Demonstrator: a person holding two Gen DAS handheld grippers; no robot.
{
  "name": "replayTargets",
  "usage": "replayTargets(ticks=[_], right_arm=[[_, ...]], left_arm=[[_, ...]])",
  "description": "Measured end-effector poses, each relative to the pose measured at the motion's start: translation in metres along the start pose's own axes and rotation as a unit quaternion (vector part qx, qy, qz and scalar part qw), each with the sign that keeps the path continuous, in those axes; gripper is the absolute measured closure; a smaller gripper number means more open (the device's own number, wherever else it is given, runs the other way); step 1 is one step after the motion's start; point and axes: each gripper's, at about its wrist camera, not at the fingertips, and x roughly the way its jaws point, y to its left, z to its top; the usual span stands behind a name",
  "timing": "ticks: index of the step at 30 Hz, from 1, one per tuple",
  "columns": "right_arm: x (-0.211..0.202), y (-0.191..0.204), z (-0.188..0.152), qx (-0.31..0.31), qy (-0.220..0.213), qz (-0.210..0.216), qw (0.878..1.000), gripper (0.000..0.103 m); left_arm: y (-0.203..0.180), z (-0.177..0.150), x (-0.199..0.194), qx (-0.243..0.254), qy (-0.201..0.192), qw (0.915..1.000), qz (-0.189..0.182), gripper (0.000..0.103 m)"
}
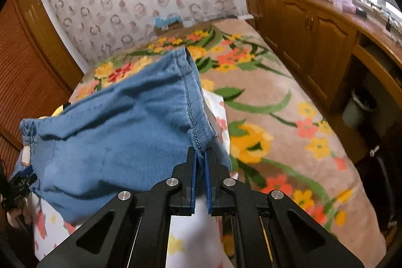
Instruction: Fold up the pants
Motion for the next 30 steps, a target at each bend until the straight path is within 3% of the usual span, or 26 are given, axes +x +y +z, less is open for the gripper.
replayTargets(ticks=[6,9,13,27,30], right_arm=[[0.016,-0.011,-0.009,0.025,0.015,0.004,1.000,0.094],[0.022,-0.017,-0.009,0.039,0.020,0.001,0.999,0.067],[0.031,-0.017,-0.001,0.066,0.037,0.002,0.997,0.058],[0.055,-0.047,0.006,0.147,0.070,0.076,0.984,0.055],[0.054,-0.047,0.005,0.138,0.064,0.089,0.984,0.076]], left_arm=[[0.000,0.000,0.000,0.002,0.001,1.0000,0.003,0.019],[0.000,0.000,-0.001,0.002,0.001,1.0000,0.003,0.019],[0.000,-0.001,-0.001,0.002,0.001,1.0000,0.003,0.019],[0.000,-0.001,-0.001,0.002,0.001,1.0000,0.004,0.019],[0.000,0.000,-0.001,0.002,0.002,1.0000,0.004,0.019]])
